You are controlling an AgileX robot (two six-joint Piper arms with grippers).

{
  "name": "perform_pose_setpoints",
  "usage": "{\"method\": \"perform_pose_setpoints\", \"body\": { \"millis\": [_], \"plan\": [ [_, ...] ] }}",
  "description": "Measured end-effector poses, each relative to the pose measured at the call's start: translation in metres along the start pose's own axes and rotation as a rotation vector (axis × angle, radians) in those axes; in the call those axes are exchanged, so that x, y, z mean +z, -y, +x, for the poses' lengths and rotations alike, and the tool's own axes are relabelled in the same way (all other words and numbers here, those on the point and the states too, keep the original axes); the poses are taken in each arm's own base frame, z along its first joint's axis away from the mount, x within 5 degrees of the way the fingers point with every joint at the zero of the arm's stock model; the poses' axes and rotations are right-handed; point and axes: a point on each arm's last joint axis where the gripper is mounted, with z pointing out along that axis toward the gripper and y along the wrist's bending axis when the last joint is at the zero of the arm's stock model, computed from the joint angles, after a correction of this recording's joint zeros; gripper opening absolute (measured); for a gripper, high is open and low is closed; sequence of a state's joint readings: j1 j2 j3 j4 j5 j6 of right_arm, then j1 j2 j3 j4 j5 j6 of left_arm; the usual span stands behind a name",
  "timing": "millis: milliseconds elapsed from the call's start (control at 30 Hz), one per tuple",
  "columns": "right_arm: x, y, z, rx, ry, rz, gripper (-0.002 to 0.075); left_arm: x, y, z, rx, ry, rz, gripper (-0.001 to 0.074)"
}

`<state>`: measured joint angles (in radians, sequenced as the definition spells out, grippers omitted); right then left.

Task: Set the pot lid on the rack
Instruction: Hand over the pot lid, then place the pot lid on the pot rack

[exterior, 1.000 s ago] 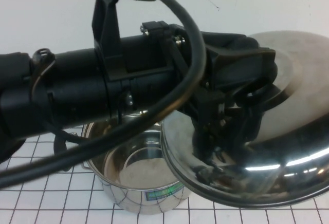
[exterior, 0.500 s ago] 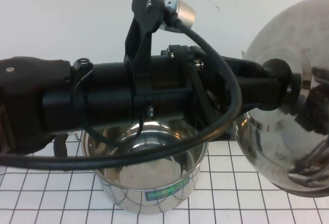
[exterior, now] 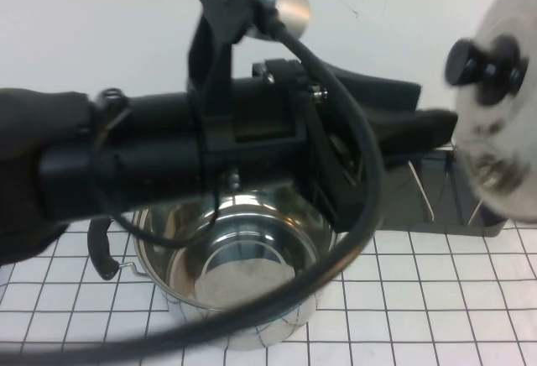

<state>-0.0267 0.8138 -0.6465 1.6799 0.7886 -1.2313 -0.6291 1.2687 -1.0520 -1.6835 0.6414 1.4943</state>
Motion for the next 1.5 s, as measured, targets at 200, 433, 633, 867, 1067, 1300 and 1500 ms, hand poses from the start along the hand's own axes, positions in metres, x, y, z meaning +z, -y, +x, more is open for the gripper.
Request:
{"method": "perform_pose_setpoints", "body": {
  "millis": [200,433,633,867,1067,1300,1500],
  "plan": [
    [0.033,0.041,-0.018,-0.037,-0.035,0.106,0.0071,-0.021,0.016,-0.016,0.087,0.018,-0.058,0.0031],
    [0.075,0.09,-0.023,-0.039,-0.119,0.114,0.0071,-0.043,0.028,-0.005,0.145,-0.211,-0.103,0.0003],
    [0.108,0.116,-0.01,-0.041,-0.194,0.116,0.0071,-0.053,0.024,0.009,0.112,-0.384,-0.183,0.0],
    [0.141,0.14,0.014,-0.044,-0.278,0.153,0.0071,-0.053,0.018,0.025,0.084,-0.435,-0.214,0.0],
    [0.145,0.155,0.021,-0.039,-0.296,0.217,0.0071,-0.053,0.016,0.031,0.071,-0.447,-0.22,-0.0001],
    [0.149,0.165,0.033,-0.017,-0.327,0.227,0.0071,-0.053,0.014,0.03,0.073,-0.424,-0.238,-0.0001],
    [0.15,0.17,0.041,-0.041,-0.379,0.225,0.0071,-0.053,0.014,0.029,0.067,-0.415,-0.239,-0.0001]
  ]
}}
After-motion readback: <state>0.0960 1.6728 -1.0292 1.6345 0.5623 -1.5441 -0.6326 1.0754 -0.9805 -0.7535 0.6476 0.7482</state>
